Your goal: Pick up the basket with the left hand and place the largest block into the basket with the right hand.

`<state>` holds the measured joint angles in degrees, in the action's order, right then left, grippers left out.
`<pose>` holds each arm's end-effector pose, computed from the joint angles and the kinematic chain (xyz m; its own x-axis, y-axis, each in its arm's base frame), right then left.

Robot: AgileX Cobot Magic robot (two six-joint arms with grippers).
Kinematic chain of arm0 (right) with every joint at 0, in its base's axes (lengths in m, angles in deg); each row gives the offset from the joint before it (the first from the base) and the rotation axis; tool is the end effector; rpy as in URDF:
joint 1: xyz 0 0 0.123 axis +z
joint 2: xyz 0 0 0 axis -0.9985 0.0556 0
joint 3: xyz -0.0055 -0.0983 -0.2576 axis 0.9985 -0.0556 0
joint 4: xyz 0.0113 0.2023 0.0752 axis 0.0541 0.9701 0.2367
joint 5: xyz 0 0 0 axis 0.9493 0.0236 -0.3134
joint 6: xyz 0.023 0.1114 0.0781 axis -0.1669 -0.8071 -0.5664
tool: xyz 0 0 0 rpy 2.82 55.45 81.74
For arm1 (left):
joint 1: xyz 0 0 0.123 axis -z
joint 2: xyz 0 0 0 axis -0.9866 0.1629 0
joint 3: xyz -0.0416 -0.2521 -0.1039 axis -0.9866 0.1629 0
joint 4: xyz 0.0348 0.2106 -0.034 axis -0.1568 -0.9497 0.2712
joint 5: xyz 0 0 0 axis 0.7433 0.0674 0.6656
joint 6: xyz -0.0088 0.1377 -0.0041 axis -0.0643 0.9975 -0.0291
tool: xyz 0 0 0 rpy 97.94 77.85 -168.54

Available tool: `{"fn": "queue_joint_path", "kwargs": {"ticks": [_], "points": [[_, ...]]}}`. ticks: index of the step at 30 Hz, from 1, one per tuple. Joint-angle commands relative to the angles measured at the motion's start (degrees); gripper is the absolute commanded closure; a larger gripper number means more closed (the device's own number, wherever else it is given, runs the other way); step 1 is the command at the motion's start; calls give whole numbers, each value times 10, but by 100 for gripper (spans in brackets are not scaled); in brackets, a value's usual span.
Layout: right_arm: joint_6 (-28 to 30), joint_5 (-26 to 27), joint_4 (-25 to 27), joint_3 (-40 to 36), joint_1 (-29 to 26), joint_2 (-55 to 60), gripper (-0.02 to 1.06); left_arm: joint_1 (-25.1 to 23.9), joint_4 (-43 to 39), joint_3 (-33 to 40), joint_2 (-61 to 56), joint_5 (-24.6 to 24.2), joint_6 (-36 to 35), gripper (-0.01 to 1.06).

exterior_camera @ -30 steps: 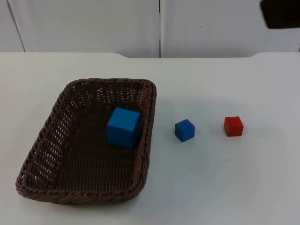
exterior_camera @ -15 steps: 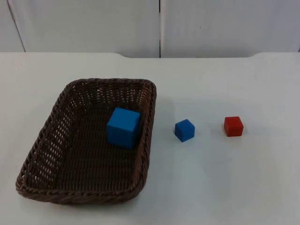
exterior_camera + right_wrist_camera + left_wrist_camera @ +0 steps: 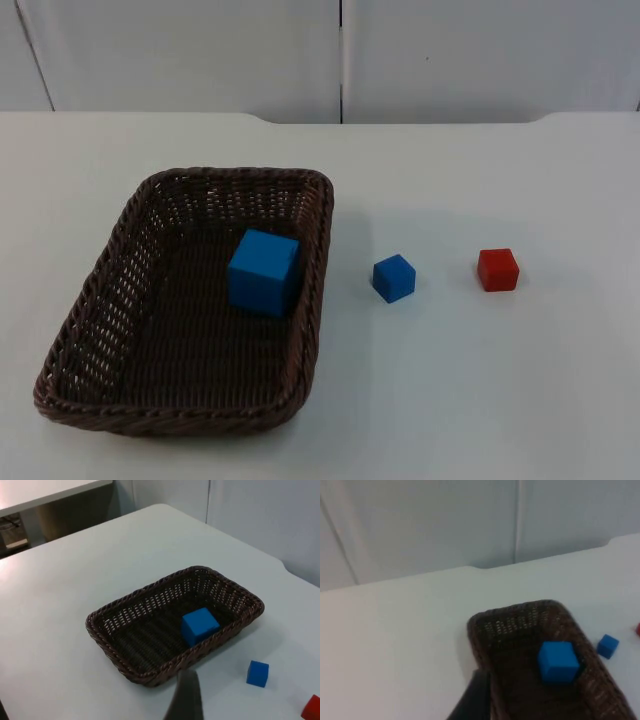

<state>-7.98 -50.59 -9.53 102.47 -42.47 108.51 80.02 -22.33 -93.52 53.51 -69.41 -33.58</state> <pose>0.0822 0.0951 0.3035 -0.1937 -0.2924 -0.9365 -0.7648 0.6429 -0.0426 0.0712 -0.0381 0.3238 -0.3785 0.0988 -0.9203 0.2887 0.9573 -0.0160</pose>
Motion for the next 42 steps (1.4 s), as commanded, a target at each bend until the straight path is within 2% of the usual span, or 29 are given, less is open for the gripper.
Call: {"fn": "queue_joint_path", "kwargs": {"ticks": [1,12,25,28,34,37,42], "points": [[-1,-11,-2,-16,1,-35,41,-1,-59,2,-42,-24,-56,19],[-6,-74,-2,-18,1,-134,41,-1,-92,2,-133,-95,-92,19],[-19,-148,-1,-19,1,-211,41,-1,-148,3,-233,-140,-136,19],[-28,-168,-1,-19,1,-223,41,-1,-157,32,-233,-155,-157,19],[-29,-196,-1,-19,1,-237,41,-1,-175,97,-233,-145,-169,19],[-29,-220,-2,-19,1,-254,41,-1,-232,131,-233,-131,-197,19],[-29,-232,-5,-19,1,-290,41,-1,-223,133,-233,-119,-216,19]]}}
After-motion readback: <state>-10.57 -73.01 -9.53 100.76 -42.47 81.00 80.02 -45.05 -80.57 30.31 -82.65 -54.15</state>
